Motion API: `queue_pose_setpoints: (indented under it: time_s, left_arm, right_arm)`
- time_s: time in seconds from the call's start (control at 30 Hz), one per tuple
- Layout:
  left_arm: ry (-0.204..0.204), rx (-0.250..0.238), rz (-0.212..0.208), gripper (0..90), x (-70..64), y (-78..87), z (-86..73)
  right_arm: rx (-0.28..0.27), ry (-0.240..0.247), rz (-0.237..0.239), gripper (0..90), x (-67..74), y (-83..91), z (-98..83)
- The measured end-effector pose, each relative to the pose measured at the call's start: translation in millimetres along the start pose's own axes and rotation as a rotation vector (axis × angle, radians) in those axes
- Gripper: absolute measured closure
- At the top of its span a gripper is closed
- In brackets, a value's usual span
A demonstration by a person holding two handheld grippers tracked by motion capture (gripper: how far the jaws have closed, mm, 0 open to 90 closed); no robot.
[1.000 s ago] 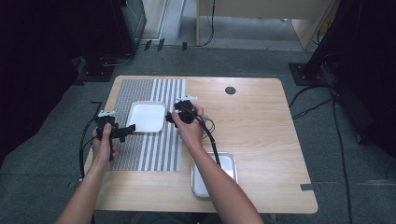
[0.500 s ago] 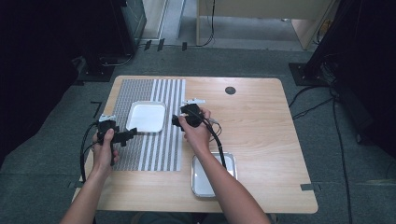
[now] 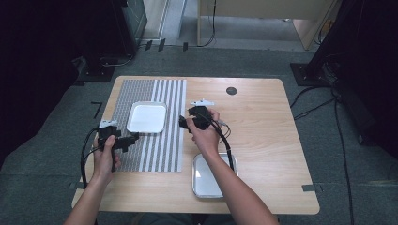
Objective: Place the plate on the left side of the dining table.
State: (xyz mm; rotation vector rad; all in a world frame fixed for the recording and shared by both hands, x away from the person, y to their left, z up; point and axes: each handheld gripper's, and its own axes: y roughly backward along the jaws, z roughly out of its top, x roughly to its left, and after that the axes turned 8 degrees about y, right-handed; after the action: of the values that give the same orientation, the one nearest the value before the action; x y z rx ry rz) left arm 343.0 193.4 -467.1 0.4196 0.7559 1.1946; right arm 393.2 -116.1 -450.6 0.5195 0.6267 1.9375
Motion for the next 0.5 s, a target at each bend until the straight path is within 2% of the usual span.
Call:
queue_pose_setpoints:
  time_s: [0.23, 0.5]
  left_arm:
    - [-0.024, -0.006, -0.002, 17.2, -6.2, 6.6, -8.4]
    - [-0.022, -0.02, -0.006, 17.0, -11.5, 12.4, -20.4]
  right_arm:
    - [-0.007, -0.011, -0.014, 28.5, -10.8, 10.8, -8.6]
    - [-0.01, -0.002, -0.024, 28.1, -22.4, 22.2, -22.1]
